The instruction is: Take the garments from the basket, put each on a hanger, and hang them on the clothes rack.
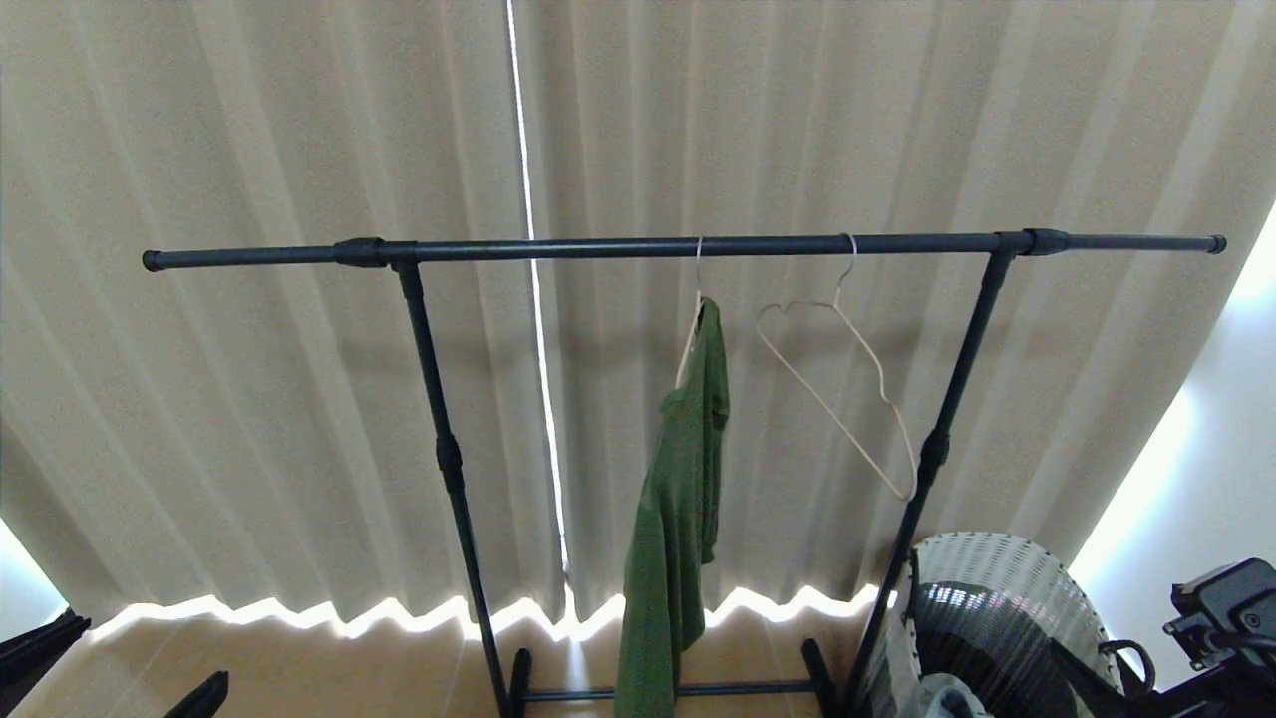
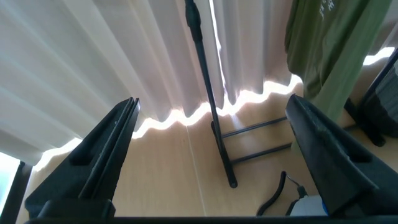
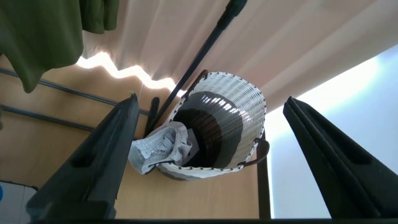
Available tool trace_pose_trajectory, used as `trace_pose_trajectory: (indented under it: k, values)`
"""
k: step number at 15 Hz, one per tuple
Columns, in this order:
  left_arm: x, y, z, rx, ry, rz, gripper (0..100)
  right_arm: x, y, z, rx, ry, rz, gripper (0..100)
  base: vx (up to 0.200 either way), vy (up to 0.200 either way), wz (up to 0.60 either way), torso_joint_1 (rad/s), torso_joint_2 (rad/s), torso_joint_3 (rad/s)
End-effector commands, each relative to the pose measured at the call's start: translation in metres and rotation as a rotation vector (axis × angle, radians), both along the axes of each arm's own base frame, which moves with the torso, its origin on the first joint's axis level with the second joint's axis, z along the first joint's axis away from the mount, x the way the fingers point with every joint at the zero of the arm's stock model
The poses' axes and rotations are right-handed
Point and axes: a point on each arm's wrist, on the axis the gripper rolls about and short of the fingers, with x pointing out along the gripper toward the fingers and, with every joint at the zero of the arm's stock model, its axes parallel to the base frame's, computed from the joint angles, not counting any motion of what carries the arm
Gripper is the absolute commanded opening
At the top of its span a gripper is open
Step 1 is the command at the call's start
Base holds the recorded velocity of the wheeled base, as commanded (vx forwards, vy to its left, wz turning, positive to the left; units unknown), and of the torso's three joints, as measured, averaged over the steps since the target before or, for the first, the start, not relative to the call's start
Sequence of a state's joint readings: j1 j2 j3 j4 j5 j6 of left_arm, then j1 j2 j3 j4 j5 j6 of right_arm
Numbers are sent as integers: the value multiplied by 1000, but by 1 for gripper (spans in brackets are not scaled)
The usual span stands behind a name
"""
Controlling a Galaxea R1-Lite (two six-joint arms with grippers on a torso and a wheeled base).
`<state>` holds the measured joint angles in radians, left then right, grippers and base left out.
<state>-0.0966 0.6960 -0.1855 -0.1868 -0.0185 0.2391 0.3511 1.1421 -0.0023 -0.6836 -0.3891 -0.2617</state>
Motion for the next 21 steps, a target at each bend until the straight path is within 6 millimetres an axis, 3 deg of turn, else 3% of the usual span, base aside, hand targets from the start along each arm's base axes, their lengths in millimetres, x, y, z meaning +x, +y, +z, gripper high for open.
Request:
trace_pose_trajectory:
  k: [1,6,21]
  values:
    - [0,0,0,0,3,0,100,0,0,1,2,-5,1,100,0,0,0,0,0,0]
    - [0,0,-1,1,5,0,100,-1,0,0,1,-3,1,100,0,0,0,-41,101,54]
    - [-1,0,-3,3,7,1,100,-2,-1,1,-3,-7,4,100,0,0,0,-184,478,294]
